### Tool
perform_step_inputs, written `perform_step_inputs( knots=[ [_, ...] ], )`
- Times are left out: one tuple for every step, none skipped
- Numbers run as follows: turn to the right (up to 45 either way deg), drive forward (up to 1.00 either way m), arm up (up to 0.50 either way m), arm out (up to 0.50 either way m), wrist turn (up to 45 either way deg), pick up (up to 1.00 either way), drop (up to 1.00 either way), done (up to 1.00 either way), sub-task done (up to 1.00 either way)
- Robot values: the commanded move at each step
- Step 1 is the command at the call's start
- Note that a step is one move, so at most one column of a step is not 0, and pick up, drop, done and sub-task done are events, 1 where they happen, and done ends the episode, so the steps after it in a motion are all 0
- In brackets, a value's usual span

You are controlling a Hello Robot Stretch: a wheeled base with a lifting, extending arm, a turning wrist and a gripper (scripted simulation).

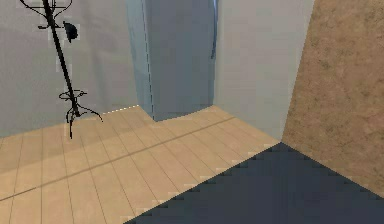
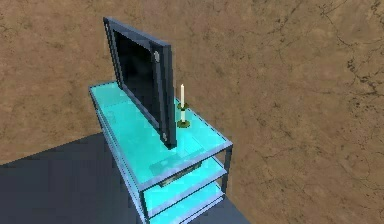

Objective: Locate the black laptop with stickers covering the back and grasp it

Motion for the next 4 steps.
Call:
perform_step_inputs(
  knots=[
    [0.0, 0.00, 0.02, 0.00, 0.0, 0.00, 0.00, 0.00, 0.00],
    [0.0, 0.00, 0.00, 0.50, 0.0, 0.00, 0.00, 0.00, 0.00],
    [0.0, 0.00, 0.00, 0.00, 45.0, 0.00, 0.00, 0.00, 0.00],
    [0.0, 0.00, 0.00, 0.00, 45.0, 0.00, 0.00, 0.00, 0.00]
  ],
)
